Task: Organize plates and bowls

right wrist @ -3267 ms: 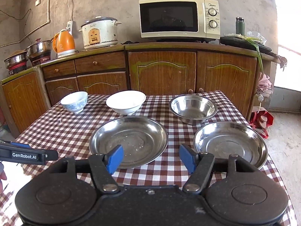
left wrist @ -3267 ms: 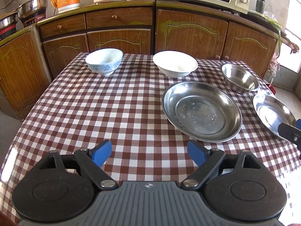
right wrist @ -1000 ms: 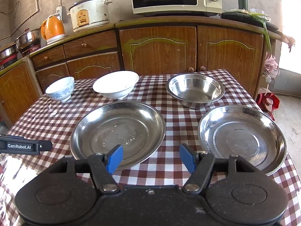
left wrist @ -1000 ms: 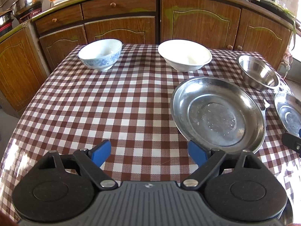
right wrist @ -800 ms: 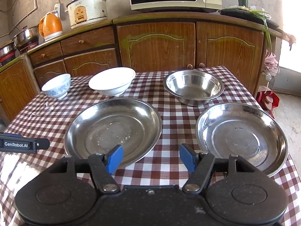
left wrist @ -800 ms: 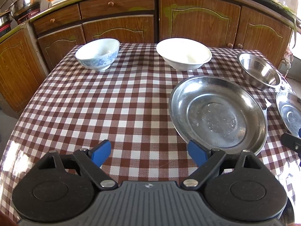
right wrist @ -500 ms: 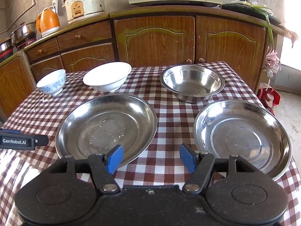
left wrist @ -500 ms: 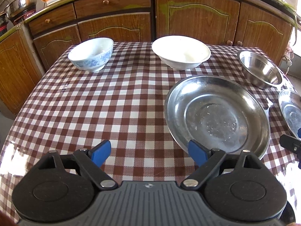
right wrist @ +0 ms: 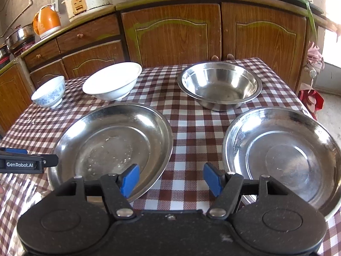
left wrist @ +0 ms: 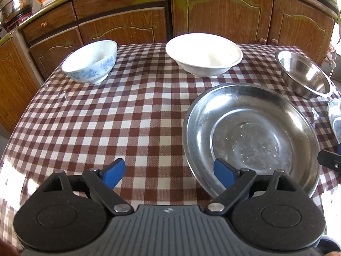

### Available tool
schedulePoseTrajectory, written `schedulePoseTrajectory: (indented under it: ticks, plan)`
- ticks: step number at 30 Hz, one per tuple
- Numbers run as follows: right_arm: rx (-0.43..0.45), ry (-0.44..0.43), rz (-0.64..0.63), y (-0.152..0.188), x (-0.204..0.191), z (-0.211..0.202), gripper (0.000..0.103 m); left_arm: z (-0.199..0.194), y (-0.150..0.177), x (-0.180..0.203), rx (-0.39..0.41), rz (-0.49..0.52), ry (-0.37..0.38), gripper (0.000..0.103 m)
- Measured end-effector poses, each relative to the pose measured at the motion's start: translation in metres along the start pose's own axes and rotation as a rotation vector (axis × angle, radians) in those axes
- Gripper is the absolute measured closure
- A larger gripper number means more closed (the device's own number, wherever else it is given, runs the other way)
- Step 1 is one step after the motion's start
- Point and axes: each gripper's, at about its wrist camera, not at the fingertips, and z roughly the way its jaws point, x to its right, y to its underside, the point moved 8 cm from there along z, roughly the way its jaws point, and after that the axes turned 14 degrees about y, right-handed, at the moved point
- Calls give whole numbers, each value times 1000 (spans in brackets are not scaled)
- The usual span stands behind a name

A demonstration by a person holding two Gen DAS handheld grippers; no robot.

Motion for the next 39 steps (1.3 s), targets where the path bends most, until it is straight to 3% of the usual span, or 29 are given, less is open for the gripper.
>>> schedulePoseTrajectory:
  ticks: [15, 22, 23, 26, 31, 34, 39]
  plan:
    - [-69, -32, 33, 0, -2, 35, 24, 32, -12, 7, -17, 38, 22, 11]
    - [-63, -75, 71, -3, -9, 42, 24, 42, -16, 11, 4, 48, 59, 26]
    - [-60, -81, 72, -4, -11, 42, 25, 43, -17, 12, 8, 43, 72, 35]
    - [-58, -125, 79, -5, -19, 41, 51, 42, -18, 17, 27, 47, 114, 56]
    - [-38, -89, 99, -4, -19, 39, 70, 38, -17, 11, 22, 9, 127, 70]
    - [-33, -96, 109, -2, -15, 34, 76, 33, -16, 9, 25, 0, 134, 74]
    - [14, -76, 90, -4, -16, 16, 76, 18, -13, 12, 39, -14, 131, 77]
